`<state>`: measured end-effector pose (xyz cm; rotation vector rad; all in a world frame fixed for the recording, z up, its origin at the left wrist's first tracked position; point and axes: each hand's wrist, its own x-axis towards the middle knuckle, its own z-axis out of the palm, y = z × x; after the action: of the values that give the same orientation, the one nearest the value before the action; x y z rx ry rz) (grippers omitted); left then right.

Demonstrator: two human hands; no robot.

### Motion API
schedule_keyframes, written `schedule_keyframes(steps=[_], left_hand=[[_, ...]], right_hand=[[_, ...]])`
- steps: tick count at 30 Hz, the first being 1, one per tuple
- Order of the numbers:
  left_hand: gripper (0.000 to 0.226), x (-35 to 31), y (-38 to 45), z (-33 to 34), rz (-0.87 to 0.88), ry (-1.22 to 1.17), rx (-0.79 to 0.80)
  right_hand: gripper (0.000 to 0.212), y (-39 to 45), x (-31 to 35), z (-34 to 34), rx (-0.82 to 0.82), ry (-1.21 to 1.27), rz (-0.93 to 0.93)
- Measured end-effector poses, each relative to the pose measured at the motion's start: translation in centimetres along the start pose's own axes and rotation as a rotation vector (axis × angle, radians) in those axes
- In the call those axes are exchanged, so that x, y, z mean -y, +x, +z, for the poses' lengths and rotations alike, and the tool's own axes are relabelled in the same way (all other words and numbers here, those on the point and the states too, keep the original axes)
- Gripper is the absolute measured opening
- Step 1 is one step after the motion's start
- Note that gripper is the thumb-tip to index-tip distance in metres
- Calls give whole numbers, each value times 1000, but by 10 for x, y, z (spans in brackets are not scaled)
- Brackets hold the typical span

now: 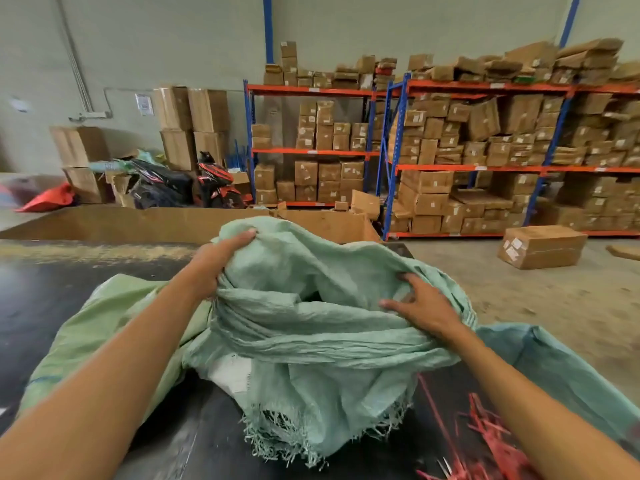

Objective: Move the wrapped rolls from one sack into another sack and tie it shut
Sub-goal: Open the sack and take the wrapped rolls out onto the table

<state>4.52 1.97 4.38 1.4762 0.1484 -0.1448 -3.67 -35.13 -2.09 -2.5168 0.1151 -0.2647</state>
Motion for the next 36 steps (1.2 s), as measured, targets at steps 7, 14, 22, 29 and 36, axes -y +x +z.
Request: schedule_keyframes(steps=[7,14,22,29,36], left_hand=[[107,-3,-17,-21,16,1162,256],[41,-42,-23,-11,66,200,55],[37,-6,-8,-25,-92,-335,151],[136,52,5,-15,163,269,-30],[134,111,5,31,347,1069,-264]], right_hand=[[116,59,19,-69,-354,96,116],[118,69,41,-53,-153,290,-38],[74,31,-3,26,-216,-641,-637],[131,20,-34,51,214,-61,296],[55,34,-28,71,10,386,415]])
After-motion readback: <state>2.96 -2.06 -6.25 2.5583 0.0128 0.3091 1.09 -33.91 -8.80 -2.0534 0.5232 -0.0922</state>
